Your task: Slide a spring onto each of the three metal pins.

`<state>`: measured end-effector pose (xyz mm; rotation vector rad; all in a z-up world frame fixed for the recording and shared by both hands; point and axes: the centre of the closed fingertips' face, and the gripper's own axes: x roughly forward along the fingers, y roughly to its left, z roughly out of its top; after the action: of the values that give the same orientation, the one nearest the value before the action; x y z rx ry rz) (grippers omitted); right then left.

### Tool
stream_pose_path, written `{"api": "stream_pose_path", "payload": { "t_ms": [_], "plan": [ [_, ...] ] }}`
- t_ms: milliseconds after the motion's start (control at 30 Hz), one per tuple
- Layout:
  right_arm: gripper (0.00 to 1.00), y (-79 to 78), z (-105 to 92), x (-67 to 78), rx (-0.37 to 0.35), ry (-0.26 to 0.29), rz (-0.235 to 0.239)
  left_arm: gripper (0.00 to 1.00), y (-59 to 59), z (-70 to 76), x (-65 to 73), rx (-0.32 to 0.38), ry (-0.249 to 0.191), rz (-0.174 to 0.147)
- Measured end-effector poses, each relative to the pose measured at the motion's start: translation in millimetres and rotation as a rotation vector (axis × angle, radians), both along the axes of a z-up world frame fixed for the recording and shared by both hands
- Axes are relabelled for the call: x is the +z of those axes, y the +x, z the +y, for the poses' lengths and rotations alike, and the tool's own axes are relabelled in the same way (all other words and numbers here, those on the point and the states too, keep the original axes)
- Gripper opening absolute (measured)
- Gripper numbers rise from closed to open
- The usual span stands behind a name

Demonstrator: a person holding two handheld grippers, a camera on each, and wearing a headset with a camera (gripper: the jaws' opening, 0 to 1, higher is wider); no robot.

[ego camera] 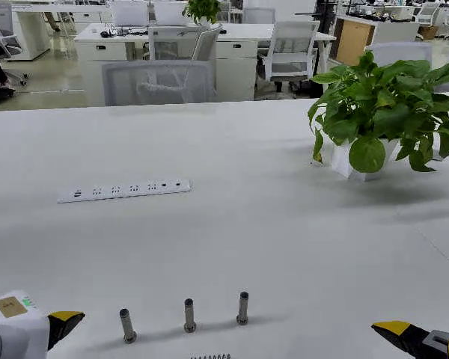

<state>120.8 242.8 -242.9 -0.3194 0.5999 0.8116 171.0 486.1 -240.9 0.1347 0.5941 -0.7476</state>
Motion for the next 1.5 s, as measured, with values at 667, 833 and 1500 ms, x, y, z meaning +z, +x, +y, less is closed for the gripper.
{"api": "stream_pose_path", "payload": {
  "t_ms": [667,833,1500],
  "plan": [
    [0.99,5.3,1.0,2.6,0.027,-0.032,-0.020,1.00,-31.7,20.4,-0.8,0.037,-0.031,-0.036],
    [0.99,3.6,2.1,1.8,0.030,-0.033,-0.019,0.94,-38.4,18.7,-3.6,0.025,-0.031,-0.034],
    [0.98,-1.4,1.0,2.8,0.020,-0.033,-0.021,0.48,-54.8,-11.1,-19.3,-0.098,-0.044,-0.010]
  ]
}}
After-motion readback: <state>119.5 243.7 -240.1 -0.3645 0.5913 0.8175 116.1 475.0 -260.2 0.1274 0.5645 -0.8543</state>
